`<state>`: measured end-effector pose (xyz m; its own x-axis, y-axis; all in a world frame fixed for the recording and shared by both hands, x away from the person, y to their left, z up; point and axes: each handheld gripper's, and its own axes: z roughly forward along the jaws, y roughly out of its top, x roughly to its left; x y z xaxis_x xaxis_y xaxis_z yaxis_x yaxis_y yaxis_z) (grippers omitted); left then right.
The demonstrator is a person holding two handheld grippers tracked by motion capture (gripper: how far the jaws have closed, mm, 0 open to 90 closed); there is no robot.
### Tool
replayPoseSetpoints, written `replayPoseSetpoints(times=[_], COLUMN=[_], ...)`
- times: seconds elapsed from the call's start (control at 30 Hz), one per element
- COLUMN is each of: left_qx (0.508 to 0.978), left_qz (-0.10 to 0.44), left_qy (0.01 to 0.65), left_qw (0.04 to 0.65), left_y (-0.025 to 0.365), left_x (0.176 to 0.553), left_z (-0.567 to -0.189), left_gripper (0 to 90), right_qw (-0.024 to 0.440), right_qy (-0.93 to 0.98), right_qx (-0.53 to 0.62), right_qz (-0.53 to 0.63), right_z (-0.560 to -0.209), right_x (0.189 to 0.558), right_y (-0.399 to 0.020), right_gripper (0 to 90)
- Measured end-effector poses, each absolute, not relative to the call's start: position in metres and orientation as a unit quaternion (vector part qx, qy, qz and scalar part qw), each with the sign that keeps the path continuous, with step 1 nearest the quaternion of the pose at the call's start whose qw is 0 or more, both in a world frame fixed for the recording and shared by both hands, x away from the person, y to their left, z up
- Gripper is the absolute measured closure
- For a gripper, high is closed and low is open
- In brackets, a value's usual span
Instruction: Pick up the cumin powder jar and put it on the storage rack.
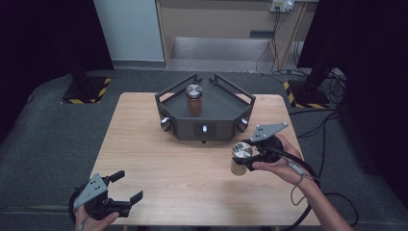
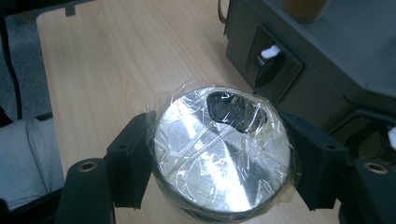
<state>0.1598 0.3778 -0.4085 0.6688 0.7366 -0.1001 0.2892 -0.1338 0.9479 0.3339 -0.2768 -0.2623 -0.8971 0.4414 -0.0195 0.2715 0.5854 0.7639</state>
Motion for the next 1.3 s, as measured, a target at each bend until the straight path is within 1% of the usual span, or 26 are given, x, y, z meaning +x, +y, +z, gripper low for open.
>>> replayPoseSetpoints(times=[0.13, 0.37, 0.63, 0.93, 1.0, 1.17, 1.3], left_qx=[0.726, 0.726, 0.725, 0.727, 0.726, 0.728, 0.729], left_qz=[0.201, 0.199, 0.199, 0.197, 0.197, 0.194, 0.195], left_qy=[0.353, 0.354, 0.355, 0.354, 0.356, 0.355, 0.354], left_qw=[0.555, 0.555, 0.555, 0.555, 0.554, 0.553, 0.553], left_y=[0.378, 0.378, 0.379, 0.379, 0.379, 0.379, 0.379], left_x=[0.16, 0.16, 0.159, 0.16, 0.16, 0.161, 0.161], left_z=[-0.408, -0.408, -0.409, -0.409, -0.409, -0.409, -0.409], left_gripper=[0.8, 0.8, 0.9, 0.9, 0.9, 0.9, 0.9], right_qw=[0.094, 0.102, 0.125, 0.142, 0.14, 0.162, 0.168], right_qy=[0.886, 0.89, 0.887, 0.875, 0.87, 0.864, 0.858], right_qx=[0.2, 0.195, 0.201, 0.234, 0.246, 0.264, 0.287], right_qz=[0.408, 0.399, 0.396, 0.398, 0.405, 0.397, 0.391], right_z=[-0.249, -0.221, -0.197, -0.19, -0.191, -0.194, -0.2], right_x=[0.349, 0.373, 0.404, 0.438, 0.445, 0.456, 0.468], right_y=[-0.269, -0.251, -0.228, -0.205, -0.203, -0.19, -0.182], right_gripper=[32.2, 32.2, 32.2, 32.2, 32.2, 32.2, 32.2])
